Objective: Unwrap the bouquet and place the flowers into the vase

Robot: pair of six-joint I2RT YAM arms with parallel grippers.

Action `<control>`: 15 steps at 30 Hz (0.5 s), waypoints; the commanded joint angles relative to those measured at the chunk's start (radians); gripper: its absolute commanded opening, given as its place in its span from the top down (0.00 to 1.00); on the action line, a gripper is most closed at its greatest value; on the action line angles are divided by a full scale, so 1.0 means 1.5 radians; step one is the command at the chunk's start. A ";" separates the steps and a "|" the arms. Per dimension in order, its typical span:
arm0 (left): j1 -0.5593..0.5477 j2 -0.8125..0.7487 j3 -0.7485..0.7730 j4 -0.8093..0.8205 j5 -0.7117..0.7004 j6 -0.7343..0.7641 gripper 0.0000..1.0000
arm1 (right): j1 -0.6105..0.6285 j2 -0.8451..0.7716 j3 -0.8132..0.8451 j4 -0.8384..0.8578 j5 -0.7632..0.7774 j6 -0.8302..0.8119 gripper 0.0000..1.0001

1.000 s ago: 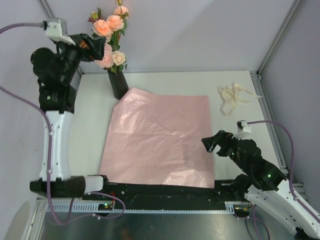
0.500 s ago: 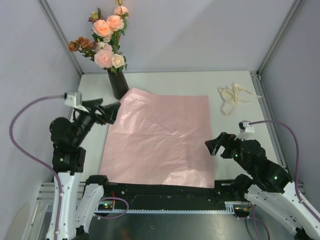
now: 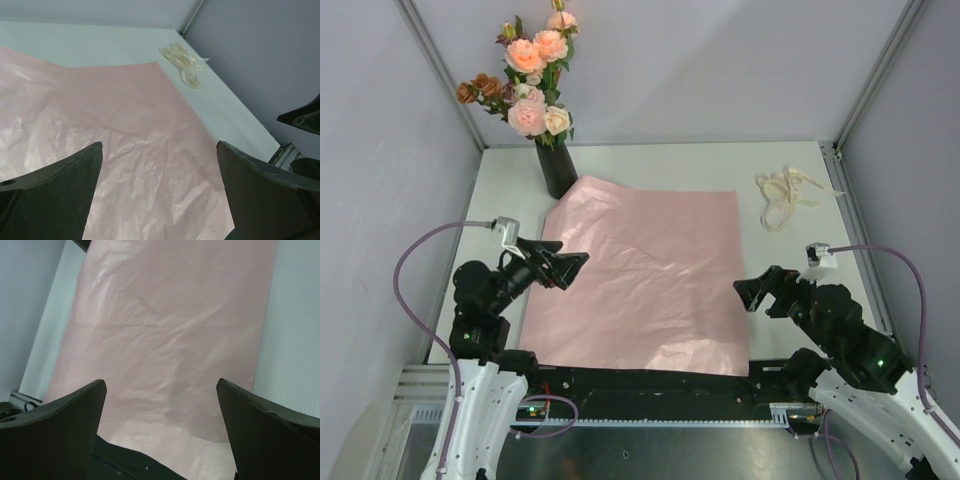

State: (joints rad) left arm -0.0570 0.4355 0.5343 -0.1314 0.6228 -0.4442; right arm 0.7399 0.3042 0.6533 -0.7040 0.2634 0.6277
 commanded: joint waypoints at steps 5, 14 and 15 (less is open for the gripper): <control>-0.002 -0.020 0.002 0.032 0.026 0.000 0.00 | -0.001 0.001 0.055 0.063 0.001 -0.009 0.01; -0.002 -0.021 0.002 0.032 0.029 -0.003 0.00 | -0.002 -0.001 0.060 0.062 0.000 -0.011 0.01; -0.002 -0.020 0.002 0.032 0.028 -0.003 0.00 | -0.002 -0.001 0.061 0.063 0.000 -0.011 0.01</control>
State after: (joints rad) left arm -0.0570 0.4156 0.5312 -0.1139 0.6407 -0.4446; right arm 0.7391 0.3031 0.7059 -0.6460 0.2611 0.6270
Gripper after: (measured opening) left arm 0.995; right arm 0.993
